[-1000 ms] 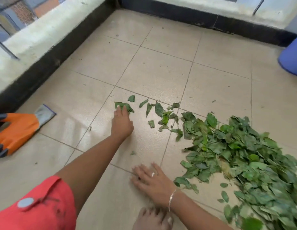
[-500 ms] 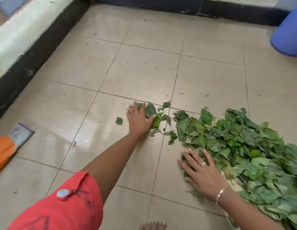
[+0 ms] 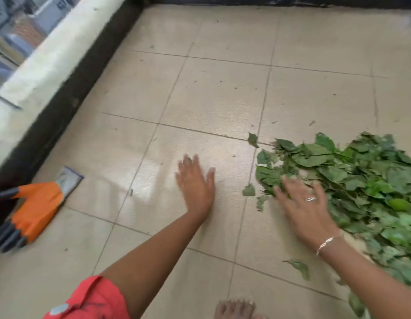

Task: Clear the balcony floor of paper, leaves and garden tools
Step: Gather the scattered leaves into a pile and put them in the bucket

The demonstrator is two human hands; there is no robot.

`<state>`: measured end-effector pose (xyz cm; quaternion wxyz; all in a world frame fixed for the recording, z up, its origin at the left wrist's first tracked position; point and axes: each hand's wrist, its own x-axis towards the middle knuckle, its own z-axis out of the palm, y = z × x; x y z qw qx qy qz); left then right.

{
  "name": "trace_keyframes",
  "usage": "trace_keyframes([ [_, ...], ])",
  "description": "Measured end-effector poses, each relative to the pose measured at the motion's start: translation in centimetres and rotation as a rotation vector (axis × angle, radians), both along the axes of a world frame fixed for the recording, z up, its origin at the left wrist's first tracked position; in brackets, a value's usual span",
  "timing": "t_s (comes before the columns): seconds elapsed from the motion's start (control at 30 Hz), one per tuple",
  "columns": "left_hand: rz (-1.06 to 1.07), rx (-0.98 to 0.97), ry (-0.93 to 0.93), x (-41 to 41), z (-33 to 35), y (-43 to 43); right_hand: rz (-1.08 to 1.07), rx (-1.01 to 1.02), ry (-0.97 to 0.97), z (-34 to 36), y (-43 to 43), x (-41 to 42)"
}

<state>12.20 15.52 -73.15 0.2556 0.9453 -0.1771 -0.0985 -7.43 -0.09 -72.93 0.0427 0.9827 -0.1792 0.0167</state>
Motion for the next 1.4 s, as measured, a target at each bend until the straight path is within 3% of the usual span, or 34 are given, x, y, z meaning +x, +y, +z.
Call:
trace_keyframes([
  [0.13,0.428,0.202,0.001,3.9,-0.6,7.2,0.396,0.147,0.008,-1.0,11.5,4.8],
  [0.27,0.536,0.174,0.096,4.8,-1.1,9.9,0.527,0.227,0.282,-1.4,16.9,7.1],
  [0.37,0.332,0.146,0.078,4.7,-1.4,7.9,0.529,0.226,0.361,-1.8,14.5,8.0],
  [0.5,-0.006,0.054,0.069,4.3,-1.4,2.6,0.35,0.176,0.401,-1.1,8.2,8.6],
  [0.7,-0.47,0.098,0.054,-0.8,-1.9,-3.3,0.038,0.116,0.449,-1.3,0.1,4.4],
  [0.9,-0.768,-0.142,0.346,-7.9,0.6,-6.6,-0.139,0.051,0.497,1.0,-6.3,-0.2],
  [1.0,-0.844,-0.141,0.21,-8.9,0.7,-5.5,0.036,-0.082,0.379,1.9,-6.6,-2.0],
  [1.1,-1.164,-0.079,-0.134,-8.7,-0.8,-3.1,0.34,-0.071,0.227,1.5,-1.9,-5.5],
  [1.23,-1.604,0.0,-0.315,-9.7,-2.6,-1.2,0.666,-0.013,0.458,-0.6,1.6,-9.9],
  [1.3,-1.687,0.024,-0.317,-10.0,-2.1,-1.4,0.461,-0.057,0.487,-0.8,-1.5,-10.1],
  [1.37,-1.785,-0.019,-0.37,-11.5,-2.6,-1.1,0.233,-0.095,0.349,0.3,-4.7,-10.4],
  [1.4,-1.761,0.019,-0.375,-12.8,-2.9,-0.3,0.229,-0.095,0.297,1.0,-5.3,-11.2],
])
